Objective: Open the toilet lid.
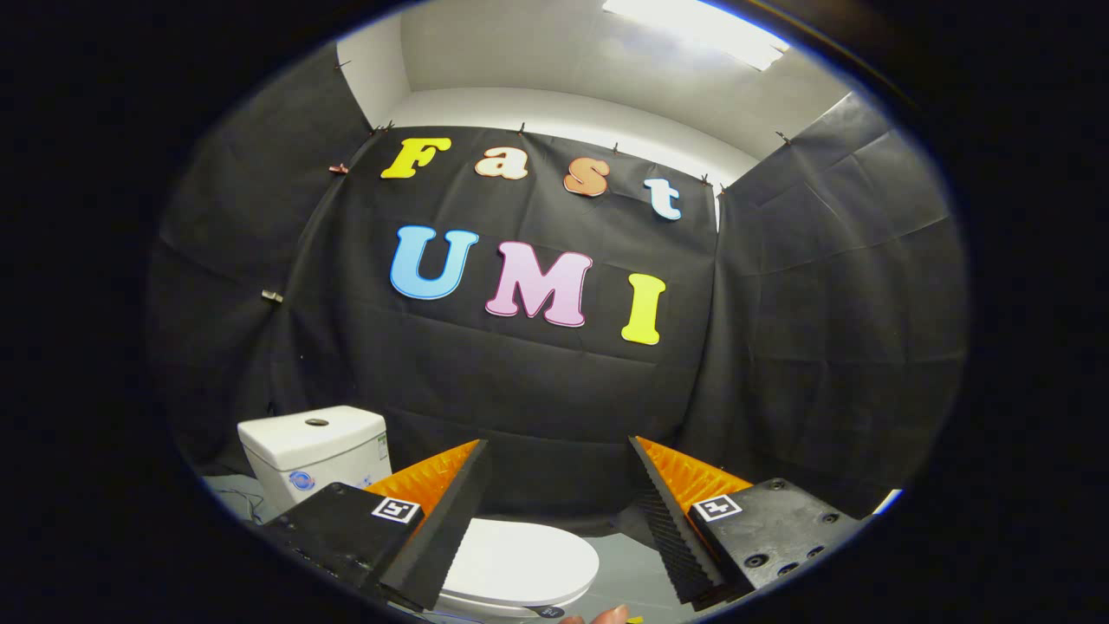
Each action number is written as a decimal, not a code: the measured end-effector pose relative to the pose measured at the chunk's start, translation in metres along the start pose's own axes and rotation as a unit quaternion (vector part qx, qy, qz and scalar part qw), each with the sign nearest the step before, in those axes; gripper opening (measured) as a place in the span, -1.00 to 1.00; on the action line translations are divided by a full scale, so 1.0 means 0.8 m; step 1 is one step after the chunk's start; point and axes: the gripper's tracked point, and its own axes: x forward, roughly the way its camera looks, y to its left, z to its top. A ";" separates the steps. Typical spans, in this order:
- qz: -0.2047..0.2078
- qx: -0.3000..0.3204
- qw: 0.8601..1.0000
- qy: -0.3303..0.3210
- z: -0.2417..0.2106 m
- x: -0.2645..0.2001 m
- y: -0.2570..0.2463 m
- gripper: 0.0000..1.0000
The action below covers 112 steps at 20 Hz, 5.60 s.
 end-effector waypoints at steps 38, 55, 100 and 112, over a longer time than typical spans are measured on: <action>0.088 0.537 0.682 0.489 -0.581 -0.016 -0.011 0.92; 0.075 0.520 0.683 0.508 -0.562 0.000 0.002 -0.73; -0.060 0.065 0.928 0.363 -0.179 0.046 0.264 -0.83; 0.011 0.011 0.941 0.338 -0.164 0.035 0.387 -0.75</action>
